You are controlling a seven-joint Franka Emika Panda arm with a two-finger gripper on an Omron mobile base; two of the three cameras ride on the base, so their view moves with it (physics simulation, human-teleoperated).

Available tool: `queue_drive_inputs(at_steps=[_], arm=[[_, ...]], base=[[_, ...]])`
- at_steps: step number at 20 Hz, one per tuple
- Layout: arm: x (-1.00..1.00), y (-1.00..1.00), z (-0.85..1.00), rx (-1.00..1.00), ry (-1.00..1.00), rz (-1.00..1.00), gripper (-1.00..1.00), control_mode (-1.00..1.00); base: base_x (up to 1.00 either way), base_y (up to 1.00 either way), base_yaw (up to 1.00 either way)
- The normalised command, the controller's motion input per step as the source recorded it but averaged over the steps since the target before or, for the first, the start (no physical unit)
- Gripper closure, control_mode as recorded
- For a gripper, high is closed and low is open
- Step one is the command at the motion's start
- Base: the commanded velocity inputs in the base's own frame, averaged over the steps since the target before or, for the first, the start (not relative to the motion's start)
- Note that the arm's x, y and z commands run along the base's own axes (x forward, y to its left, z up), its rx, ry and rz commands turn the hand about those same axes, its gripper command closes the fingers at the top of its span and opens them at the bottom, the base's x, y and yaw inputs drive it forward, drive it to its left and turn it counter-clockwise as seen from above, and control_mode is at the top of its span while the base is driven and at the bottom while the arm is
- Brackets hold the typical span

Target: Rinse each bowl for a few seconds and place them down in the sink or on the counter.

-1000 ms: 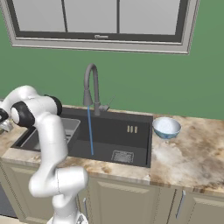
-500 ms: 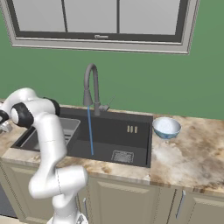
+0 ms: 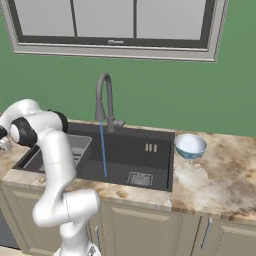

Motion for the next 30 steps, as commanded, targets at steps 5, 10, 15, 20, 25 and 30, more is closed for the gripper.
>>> queue_drive_inputs(at_steps=[5,10,15,20,25,30], arm=[[-0.24,-0.33,0.17,0.02,-0.03,-0.22,1.00,-1.00],[-0.01,-0.24,0.23,0.00,-0.09,-0.29,1.00,-1.00],[0.00,-0.22,0.32,0.00,-0.09,-0.28,1.00,-1.00],[0.00,-0.43,0.40,0.00,-0.01,-0.21,1.00,-1.00],[-0.05,-0.61,0.30,0.03,0.01,-0.11,1.00,-1.00],[-0.18,-0.72,0.13,0.08,0.03,-0.14,1.00,-1.00]], base=[[0.00,0.00,0.00],[0.00,0.00,0.00],[0.00,0.00,0.00],[0.00,0.00,0.00],[0.00,0.00,0.00],[0.00,0.00,0.00]])
